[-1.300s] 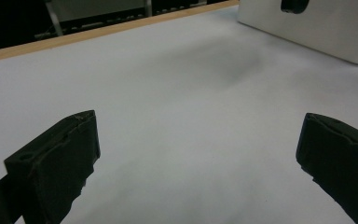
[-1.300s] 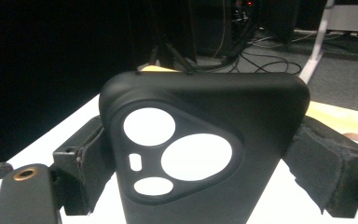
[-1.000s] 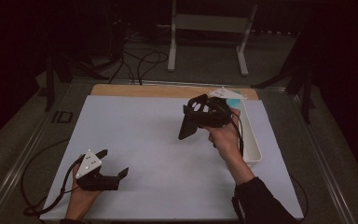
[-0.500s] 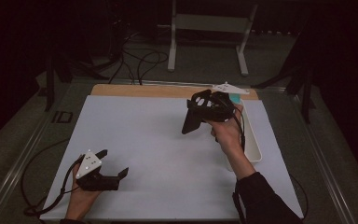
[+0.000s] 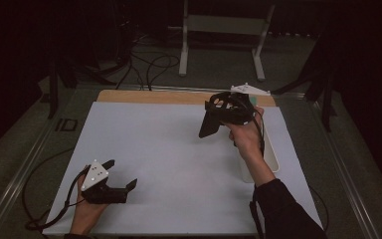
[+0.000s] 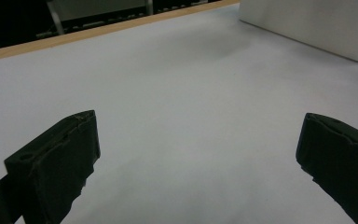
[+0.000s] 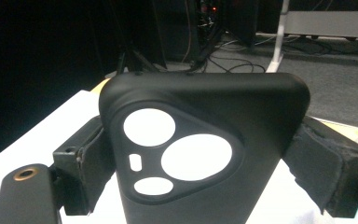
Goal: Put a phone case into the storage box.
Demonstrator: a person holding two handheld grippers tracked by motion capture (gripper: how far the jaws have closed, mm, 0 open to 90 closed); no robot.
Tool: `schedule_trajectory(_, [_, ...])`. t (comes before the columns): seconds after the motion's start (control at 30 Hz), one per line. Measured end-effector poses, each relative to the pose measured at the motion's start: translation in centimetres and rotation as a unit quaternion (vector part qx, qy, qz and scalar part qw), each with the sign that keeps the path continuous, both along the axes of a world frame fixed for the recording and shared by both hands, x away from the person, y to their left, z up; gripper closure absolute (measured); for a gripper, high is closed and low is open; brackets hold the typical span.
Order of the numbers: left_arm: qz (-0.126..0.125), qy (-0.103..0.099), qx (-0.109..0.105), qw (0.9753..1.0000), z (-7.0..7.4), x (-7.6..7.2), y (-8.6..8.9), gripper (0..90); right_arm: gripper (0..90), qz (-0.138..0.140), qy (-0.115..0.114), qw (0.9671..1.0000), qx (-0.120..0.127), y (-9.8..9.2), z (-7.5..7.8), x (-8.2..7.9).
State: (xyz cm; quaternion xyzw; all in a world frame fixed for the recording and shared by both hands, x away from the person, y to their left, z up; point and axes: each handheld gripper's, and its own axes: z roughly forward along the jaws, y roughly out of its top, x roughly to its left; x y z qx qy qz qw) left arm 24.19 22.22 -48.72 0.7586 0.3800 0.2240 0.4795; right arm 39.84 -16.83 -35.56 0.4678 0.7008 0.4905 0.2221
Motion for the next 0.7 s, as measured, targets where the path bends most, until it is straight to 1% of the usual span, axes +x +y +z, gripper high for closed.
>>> schedule_trajectory(0.1, [-0.001,0.0,0.0,1.0,0.0,0.0,0.0,0.3,14.3,-0.006,0.001,1.0,-0.001,-0.3,0.0,0.3])
schedule_trajectory(0.2, [-0.001,0.001,0.001,1.0,0.0,0.0,0.0,0.3,14.3,-0.009,0.005,0.9999,0.003,-0.6,0.1,0.5])
schedule_trajectory(0.7, [-0.002,0.002,0.002,1.0,-0.1,0.0,-0.1,0.3,14.3,-0.033,0.002,0.9994,0.003,-2.1,0.7,1.6])
